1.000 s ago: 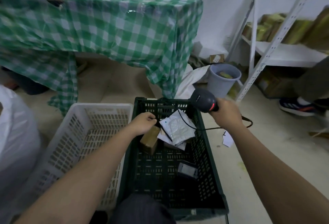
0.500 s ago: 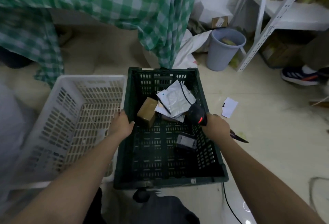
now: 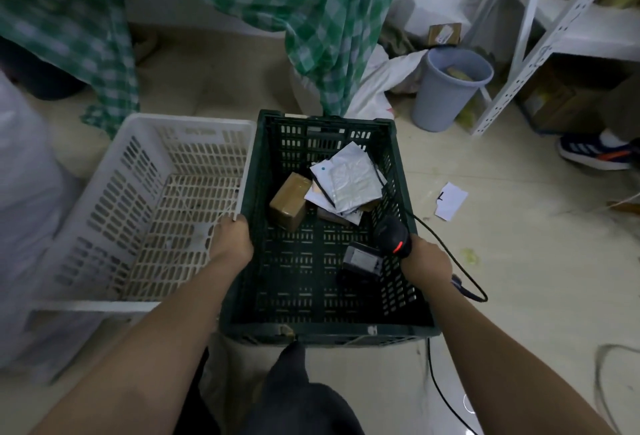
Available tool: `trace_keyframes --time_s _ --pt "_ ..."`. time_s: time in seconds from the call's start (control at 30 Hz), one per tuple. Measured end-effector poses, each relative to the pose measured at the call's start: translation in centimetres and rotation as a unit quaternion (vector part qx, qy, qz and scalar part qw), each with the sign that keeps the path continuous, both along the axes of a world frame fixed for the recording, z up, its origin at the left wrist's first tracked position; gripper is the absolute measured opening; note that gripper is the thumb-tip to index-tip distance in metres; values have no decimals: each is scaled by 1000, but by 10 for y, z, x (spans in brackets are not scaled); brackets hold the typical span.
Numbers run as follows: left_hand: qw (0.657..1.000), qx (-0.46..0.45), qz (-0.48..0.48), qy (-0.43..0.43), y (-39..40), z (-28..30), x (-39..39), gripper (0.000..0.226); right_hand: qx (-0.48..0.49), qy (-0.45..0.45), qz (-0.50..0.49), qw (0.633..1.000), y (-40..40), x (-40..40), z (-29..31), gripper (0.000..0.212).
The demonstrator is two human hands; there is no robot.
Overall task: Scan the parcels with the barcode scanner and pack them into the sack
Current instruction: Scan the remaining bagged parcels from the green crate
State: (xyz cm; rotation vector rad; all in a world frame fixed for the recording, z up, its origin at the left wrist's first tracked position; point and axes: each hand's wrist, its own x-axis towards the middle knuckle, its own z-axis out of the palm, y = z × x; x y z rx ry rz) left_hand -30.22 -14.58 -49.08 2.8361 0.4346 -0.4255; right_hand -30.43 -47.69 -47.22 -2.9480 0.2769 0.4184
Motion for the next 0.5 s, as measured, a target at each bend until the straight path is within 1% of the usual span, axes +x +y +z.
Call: trace_keyframes --time_s 0.1,0.2,0.3,0.37,0.43,0.5 --pt "1000 -9 19 20 0 5 -14 37 23 10 -26 999 -1 -12 4 25" --pt "997 -24 57 48 -2 11 -21 46 8 16 -15 1000 1 -17 7 24" --pt "996 2 62 58 -6 20 -18 50 -15 -44 18 999 8 -10 14 24" --pt "999 6 43 27 -12 25 -13 50 -11 -78 44 996 15 4 18 25" --pt "1000 1 8 -14 -19 29 -3 50 -9 -94 68 993 21 24 21 26" --pt "999 -21 -18 -37 -27 31 11 48 -22 -104 94 990 25 49 21 30"
